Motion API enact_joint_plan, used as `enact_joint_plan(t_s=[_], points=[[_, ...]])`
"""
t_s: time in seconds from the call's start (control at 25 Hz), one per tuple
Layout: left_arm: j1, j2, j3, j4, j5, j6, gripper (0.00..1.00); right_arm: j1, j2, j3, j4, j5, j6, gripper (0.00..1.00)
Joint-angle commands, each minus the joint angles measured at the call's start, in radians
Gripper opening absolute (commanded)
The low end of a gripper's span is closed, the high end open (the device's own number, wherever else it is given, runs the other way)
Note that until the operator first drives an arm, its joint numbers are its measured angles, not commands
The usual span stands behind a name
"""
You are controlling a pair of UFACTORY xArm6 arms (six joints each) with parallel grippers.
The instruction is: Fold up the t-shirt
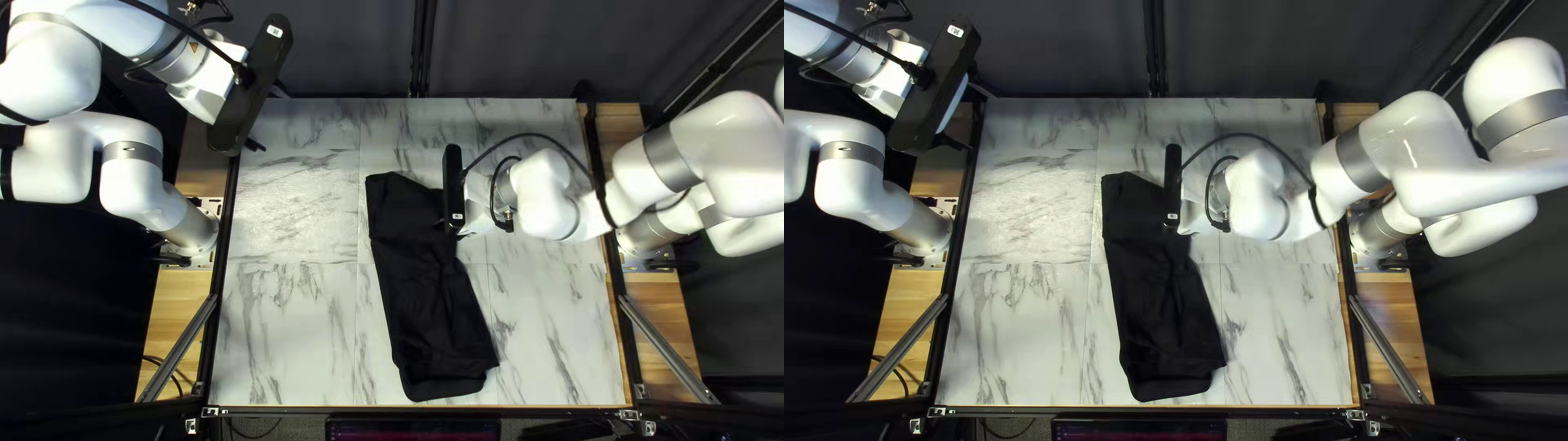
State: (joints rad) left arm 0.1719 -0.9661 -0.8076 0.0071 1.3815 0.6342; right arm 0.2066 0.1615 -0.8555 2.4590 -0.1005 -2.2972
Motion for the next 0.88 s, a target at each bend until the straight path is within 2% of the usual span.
enact_joint_plan(t_s=[0.04, 0.52, 0.56, 0.6, 0.68, 0.88], points=[[0.000, 0.000, 0.000, 0.000, 0.000, 0.000, 1.00, -0.056, 0.065, -0.164, 0.319, -0.153, -0.411, 1.00], [0.000, 0.000, 0.000, 0.000, 0.000, 0.000, 1.00, -0.056, 0.065, -0.164, 0.319, -0.153, -0.411, 1.00], [0.000, 0.000, 0.000, 0.000, 0.000, 0.000, 1.00, -0.045, 0.054, -0.146, 0.251, -0.147, -0.332, 1.00], [0.000, 0.000, 0.000, 0.000, 0.000, 0.000, 1.00, -0.063, 0.048, -0.161, 0.328, -0.165, -0.427, 1.00], [0.000, 0.000, 0.000, 0.000, 0.000, 0.000, 1.00, -0.075, 0.033, -0.173, 0.381, -0.200, -0.493, 1.00], [0.000, 0.000, 0.000, 0.000, 0.000, 0.000, 1.00, -0.050, -0.039, -0.145, 0.315, -0.295, -0.413, 1.00]])
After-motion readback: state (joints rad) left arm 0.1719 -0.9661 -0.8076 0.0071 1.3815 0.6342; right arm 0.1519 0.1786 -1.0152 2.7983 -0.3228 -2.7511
